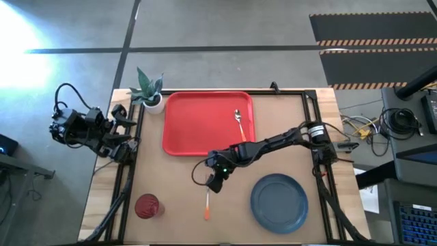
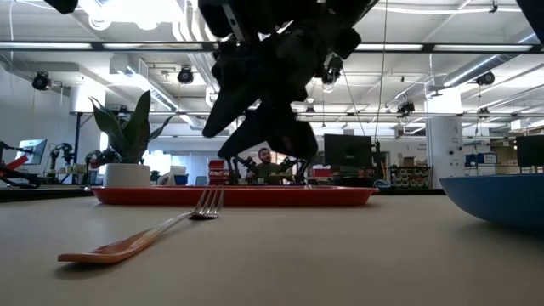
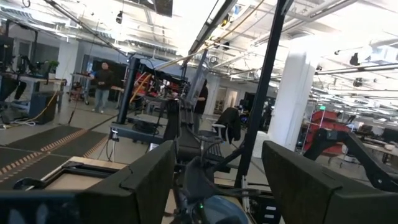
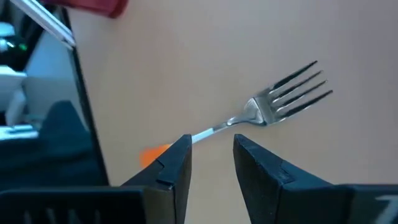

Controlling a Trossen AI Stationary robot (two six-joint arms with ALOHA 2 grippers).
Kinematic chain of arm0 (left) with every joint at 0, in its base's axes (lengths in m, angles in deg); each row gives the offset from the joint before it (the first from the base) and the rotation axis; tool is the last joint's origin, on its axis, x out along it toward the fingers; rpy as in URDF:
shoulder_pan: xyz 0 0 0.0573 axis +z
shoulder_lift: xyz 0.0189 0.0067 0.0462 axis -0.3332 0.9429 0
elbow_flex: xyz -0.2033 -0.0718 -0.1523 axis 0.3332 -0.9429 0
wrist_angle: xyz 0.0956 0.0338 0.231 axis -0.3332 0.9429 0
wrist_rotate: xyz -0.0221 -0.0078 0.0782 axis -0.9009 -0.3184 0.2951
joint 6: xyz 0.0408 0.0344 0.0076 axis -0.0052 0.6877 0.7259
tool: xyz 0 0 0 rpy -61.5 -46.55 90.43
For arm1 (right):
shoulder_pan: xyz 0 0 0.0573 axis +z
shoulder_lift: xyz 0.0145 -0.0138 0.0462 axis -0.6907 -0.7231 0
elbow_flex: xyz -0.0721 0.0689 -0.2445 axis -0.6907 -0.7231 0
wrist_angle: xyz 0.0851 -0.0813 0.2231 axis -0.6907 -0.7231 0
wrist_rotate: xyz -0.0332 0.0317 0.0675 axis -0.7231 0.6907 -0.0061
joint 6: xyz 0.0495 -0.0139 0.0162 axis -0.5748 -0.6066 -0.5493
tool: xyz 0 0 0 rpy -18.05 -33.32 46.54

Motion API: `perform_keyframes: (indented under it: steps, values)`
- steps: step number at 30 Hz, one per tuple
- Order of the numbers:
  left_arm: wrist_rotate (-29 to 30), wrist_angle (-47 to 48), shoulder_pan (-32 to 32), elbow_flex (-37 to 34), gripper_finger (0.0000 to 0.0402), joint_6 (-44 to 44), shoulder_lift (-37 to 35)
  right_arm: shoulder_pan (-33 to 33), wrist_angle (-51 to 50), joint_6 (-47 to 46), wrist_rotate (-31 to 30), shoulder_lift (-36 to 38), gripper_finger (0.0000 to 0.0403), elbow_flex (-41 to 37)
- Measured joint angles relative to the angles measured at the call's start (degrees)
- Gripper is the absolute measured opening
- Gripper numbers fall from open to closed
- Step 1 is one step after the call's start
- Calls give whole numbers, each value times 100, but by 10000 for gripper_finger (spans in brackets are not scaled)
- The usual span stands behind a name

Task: Pick and place plate/cup/fork/spoon on tray
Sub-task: Put the orange fork to the left of the orange spoon on the red tray

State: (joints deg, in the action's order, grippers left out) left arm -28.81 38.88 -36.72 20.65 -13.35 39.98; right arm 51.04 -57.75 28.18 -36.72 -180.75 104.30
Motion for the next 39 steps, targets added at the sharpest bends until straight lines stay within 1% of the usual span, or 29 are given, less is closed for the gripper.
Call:
perform_keyframes:
  steps: [3, 7, 10, 13, 23, 28, 35, 39]
  values:
    - [-121, 0, 1, 0, 225, -6, 0, -52, -361, 193, 4, -151, 124, 249]
    - [-127, 0, 1, 0, 225, -8, 0, -149, -1006, 471, -79, -243, 154, 540]
    - [-128, -2, 1, 0, 225, -8, 0, -207, -1067, 743, -165, -225, 172, 630]
    - [-128, -4, -1, 0, 225, -4, 0, -271, -1062, 782, -195, -211, 182, 686]
    - [-131, -4, 0, 0, 225, 7, 0, -322, -1094, 825, -310, -237, 184, 664]
    - [-139, -4, 0, 0, 225, 9, 0, -330, -1070, 781, -334, -394, 184, 664]
    - [-214, -4, 0, 0, 225, 9, 0, -328, -845, 719, -189, -699, 183, 660]
    - [-220, -4, -1, 0, 225, 9, 0, -328, -670, 726, -178, -709, 183, 667]
